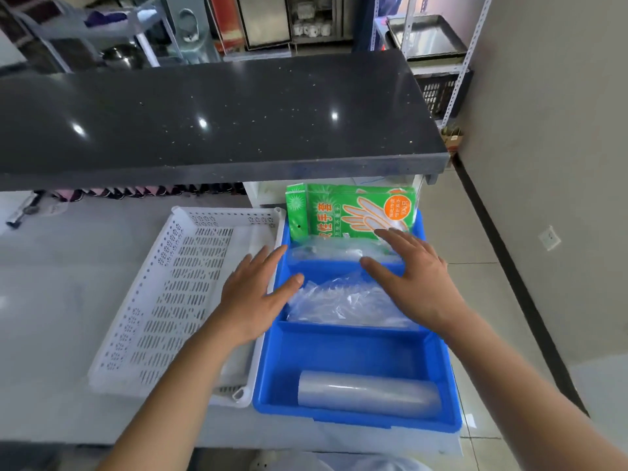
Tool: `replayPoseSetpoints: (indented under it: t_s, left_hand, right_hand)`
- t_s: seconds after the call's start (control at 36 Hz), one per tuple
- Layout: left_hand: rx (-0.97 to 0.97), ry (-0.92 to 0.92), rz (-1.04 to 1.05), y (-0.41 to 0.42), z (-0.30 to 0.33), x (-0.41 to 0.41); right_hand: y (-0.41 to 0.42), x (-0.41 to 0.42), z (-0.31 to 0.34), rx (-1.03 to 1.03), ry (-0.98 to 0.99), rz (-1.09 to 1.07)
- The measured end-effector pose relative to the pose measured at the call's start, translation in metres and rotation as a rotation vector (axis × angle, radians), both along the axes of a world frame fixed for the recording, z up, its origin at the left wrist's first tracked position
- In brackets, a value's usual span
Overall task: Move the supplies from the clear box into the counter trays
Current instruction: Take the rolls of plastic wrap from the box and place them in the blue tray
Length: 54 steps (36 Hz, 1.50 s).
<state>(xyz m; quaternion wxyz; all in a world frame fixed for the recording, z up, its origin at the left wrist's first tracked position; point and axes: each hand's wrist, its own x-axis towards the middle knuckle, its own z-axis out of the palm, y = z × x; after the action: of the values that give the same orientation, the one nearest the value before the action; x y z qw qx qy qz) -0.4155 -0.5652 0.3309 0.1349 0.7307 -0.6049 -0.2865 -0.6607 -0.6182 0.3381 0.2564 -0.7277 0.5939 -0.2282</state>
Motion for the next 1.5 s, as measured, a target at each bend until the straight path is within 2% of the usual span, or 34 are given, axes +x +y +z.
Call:
replayPoseSetpoints:
  t_s: [0.17, 0.25, 0.36, 0.44, 0.53, 0.58, 0.67, 0.75, 0.94, 1.08, 1.19, 1.31, 1.5]
  left_hand:
    - [-0.068, 0.137, 0.286, 0.095, -0.005, 0.017]
    - [-0.09, 0.088, 0.39, 0.138, -0.016, 0.023]
    - [0.019, 0.1, 0.579, 0.192, -0.026, 0.034]
    - [0.091, 0.177, 0.69, 0.227, -0.027, 0.045]
    - [0.109, 0.209, 0.762, 0.258, -0.025, 0.059]
    - [0.093, 0.242, 0.814, 0.279, -0.024, 0.069]
    - [0.062, 0.27, 0.86, 0.314, -0.028, 0.087]
    - [0.092, 0.256, 0.853, 0.35, -0.031, 0.112]
    - [0.003, 0.378, 0.955, 0.448, -0.043, 0.167]
    - [-0.032, 0.435, 1.022, 0.51, -0.069, 0.196]
    - [-0.048, 0.55, 1.094, 0.545, -0.086, 0.212]
    - [0.002, 0.505, 1.148, 0.565, -0.095, 0.234]
    - [-0.022, 0.564, 1.259, 0.574, -0.109, 0.289]
  right_hand:
    - [0.057, 0.058, -0.011, 0.145, -0.143, 0.193]
    - [0.081, 0.082, -0.03, 0.227, -0.111, 0.334]
    - [0.105, 0.112, -0.043, 0.274, -0.061, 0.491]
    - [0.119, 0.141, -0.041, 0.251, -0.011, 0.567]
    - [0.132, 0.171, -0.032, 0.153, 0.037, 0.551]
    - [0.141, 0.187, -0.023, 0.126, 0.006, 0.557]
    - [0.161, 0.21, -0.012, 0.17, -0.102, 0.611]
    - [0.2, 0.234, -0.005, 0.173, -0.111, 0.666]
    - [0.323, 0.307, -0.026, 0.237, 0.087, 0.926]
    - [0.386, 0.351, -0.046, 0.252, 0.159, 1.05]
    - [0.403, 0.372, -0.05, 0.258, 0.255, 1.119]
    - [0.406, 0.399, -0.046, 0.273, 0.257, 1.126]
    - [0.403, 0.475, -0.065, 0.324, 0.238, 1.202]
